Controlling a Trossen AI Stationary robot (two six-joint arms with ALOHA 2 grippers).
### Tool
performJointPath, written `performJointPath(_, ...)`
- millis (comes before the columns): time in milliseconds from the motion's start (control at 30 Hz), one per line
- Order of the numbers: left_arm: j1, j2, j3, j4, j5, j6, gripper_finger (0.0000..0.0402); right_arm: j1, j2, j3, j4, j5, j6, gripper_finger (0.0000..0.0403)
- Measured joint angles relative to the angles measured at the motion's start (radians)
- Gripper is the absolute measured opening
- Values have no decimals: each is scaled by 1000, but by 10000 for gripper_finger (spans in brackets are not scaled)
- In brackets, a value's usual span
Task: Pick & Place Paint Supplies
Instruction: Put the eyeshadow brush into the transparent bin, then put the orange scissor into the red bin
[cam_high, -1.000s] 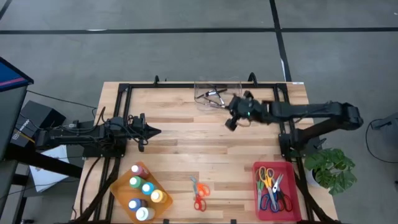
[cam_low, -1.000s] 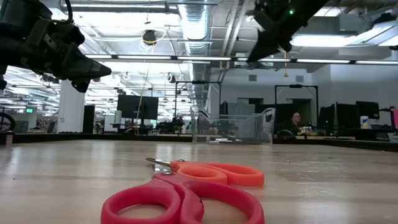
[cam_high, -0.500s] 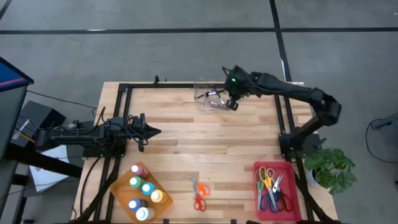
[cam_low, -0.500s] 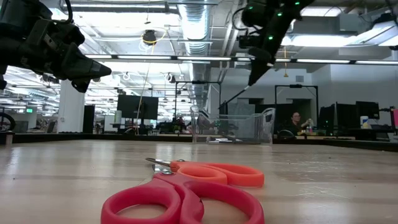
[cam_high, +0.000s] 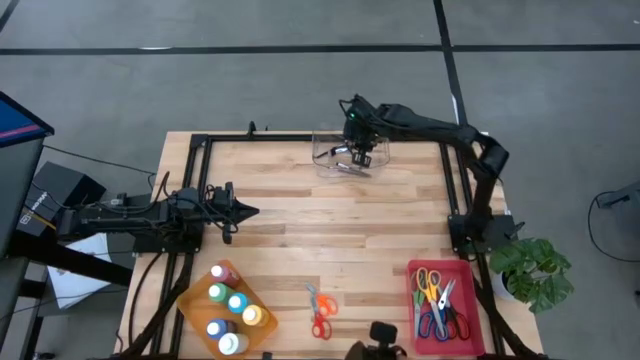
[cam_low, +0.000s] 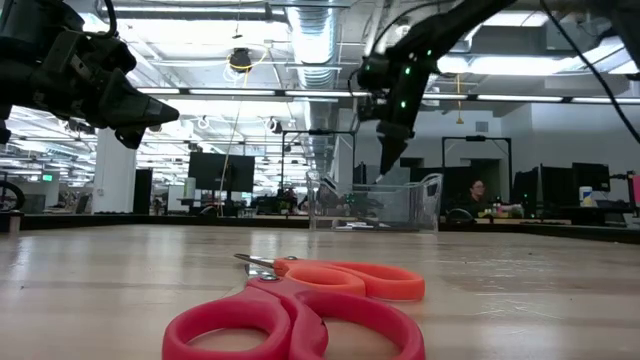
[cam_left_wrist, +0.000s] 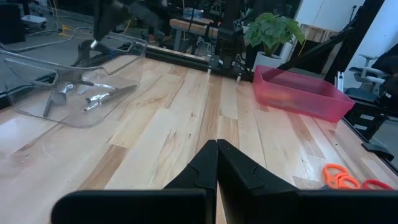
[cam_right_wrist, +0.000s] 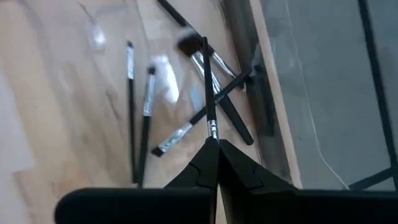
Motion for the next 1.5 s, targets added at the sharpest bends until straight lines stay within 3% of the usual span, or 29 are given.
performJointPath(633,0,0,0,0,0,0,0,-30,53,0,2,-48,-73,15)
performJointPath(833,0,0,0,0,0,0,0,-31,52,0,3,-46,-59,57)
performJointPath(1033,0,0,0,0,0,0,0,-31,52,7,-2,-44,-30,126)
performJointPath(1267,0,0,0,0,0,0,0,-5,42,202,-176,-41,107,213)
performJointPath(1500,0,0,0,0,0,0,0,115,41,412,-343,-41,282,227)
